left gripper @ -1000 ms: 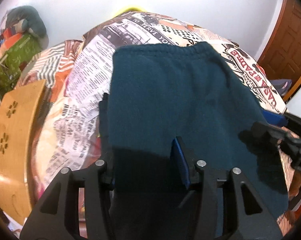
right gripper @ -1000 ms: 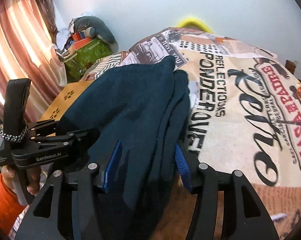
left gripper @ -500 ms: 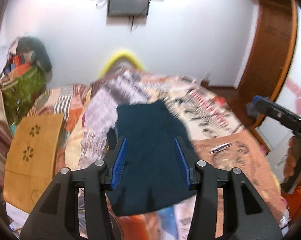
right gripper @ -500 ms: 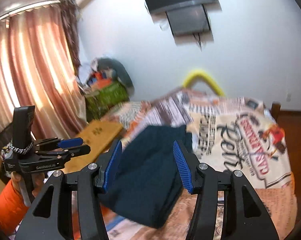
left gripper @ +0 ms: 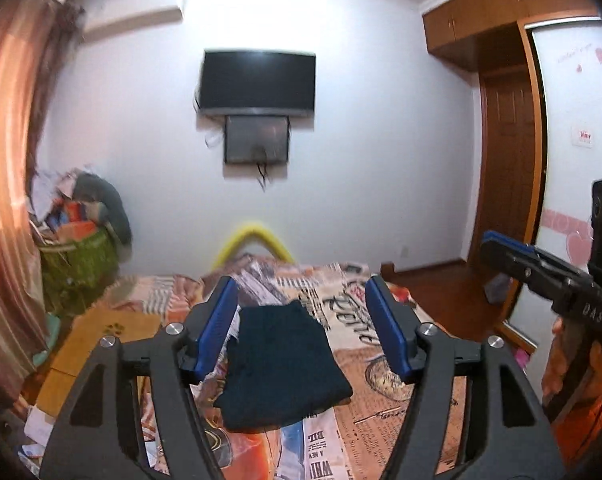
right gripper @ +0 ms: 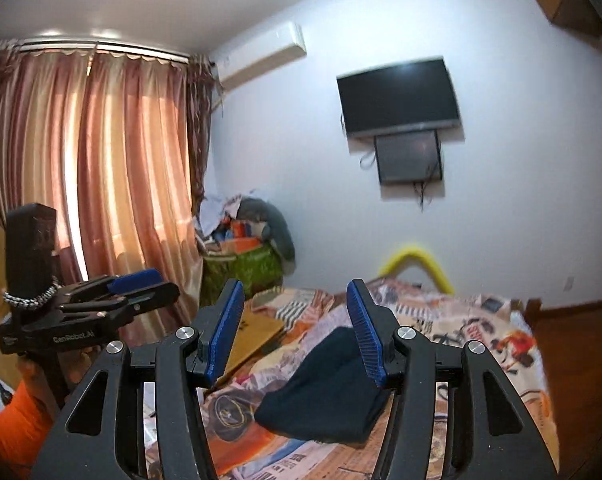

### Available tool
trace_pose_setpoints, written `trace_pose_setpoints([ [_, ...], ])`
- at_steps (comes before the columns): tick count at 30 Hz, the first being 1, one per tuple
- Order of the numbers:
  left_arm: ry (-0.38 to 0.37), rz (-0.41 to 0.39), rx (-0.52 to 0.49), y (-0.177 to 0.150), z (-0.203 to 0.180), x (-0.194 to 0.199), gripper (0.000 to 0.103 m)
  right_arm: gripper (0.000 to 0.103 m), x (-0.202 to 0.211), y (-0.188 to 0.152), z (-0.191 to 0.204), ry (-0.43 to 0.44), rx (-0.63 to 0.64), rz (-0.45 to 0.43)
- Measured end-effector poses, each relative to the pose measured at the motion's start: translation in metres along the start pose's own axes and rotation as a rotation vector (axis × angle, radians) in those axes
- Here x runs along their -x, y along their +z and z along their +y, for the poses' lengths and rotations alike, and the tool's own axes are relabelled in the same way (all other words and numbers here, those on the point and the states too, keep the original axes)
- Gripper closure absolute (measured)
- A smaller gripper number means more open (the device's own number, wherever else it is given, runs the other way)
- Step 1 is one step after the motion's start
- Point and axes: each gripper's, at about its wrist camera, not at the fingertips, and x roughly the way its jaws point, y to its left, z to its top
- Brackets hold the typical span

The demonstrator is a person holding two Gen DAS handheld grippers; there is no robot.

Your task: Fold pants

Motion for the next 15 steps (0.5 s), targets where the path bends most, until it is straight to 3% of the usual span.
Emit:
trace_pose_setpoints([
  [4, 0.058, -0.065, -0.006, -0.005, -0.013, 0.035, 0.029, 0.045, 0.020, -0.006, 0.019, -0.009, 0.013, -0.041],
  [8, 0.050, -0.086, 0.007, -0.013, -0.016, 0.053, 0.012, 0.034, 0.025, -0.013, 0.027, -0.037, 0.012, -0.051],
  [11, 0.076, -0.087, -0.010, -0.016, -0.018, 0.054, 0.005, 0.023, 0.023, -0.017, 0.028, -0.057, -0.001, -0.050],
  [15, 0.070, -0.073, -0.010, -0.022, -0.019, 0.054, 0.000, 0.016, 0.021, -0.020, 0.031, -0.090, 0.003, -0.045],
])
